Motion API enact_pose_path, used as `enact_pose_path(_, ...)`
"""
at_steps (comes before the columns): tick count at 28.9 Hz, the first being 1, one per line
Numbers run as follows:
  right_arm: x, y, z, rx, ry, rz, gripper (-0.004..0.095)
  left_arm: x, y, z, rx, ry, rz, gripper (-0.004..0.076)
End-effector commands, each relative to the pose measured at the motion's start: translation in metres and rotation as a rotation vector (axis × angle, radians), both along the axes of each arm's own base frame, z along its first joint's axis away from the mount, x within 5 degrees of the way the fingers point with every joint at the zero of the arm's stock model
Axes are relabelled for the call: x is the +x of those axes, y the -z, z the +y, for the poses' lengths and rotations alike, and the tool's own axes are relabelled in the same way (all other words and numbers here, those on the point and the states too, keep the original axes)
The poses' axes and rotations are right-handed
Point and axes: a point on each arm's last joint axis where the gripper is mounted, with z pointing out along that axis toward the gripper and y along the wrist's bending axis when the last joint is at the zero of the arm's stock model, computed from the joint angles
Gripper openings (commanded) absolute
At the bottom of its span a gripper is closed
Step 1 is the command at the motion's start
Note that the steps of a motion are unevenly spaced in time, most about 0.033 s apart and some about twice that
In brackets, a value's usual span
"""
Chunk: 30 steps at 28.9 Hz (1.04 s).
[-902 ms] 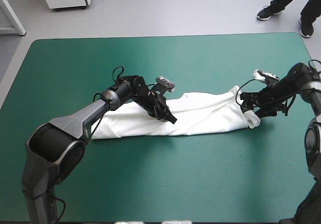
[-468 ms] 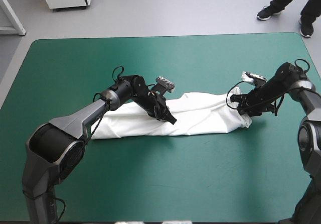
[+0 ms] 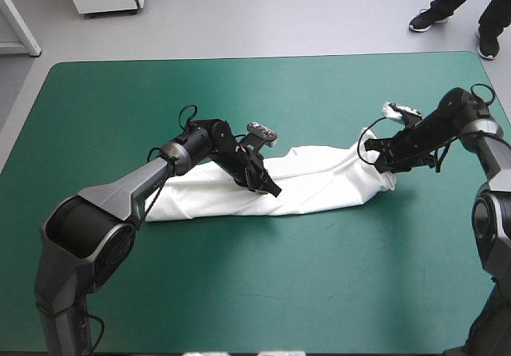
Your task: Fold the cloth
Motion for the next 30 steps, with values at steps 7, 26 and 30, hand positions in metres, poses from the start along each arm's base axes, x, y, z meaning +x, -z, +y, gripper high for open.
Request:
enact_pose_path(7,-0.018,-0.1,0.01,0.087,-0.008,-0.257,-0.0013,-0.008,-0.016,0.002,0.021,0.011,0.015,-0.0009)
enact_pose_path(26,-0.045,-0.145,0.015,0.098,-0.037,-0.398,-0.0013,-0.006,-0.021,0.002,0.007,-0.014,0.011,-0.0009)
enact_pose_path(30,-0.045,-0.147,0.017,0.134,-0.043,-0.41,-0.0013,-0.001,-0.068,0.004,-0.008,-0.007,-0.11,-0.0009)
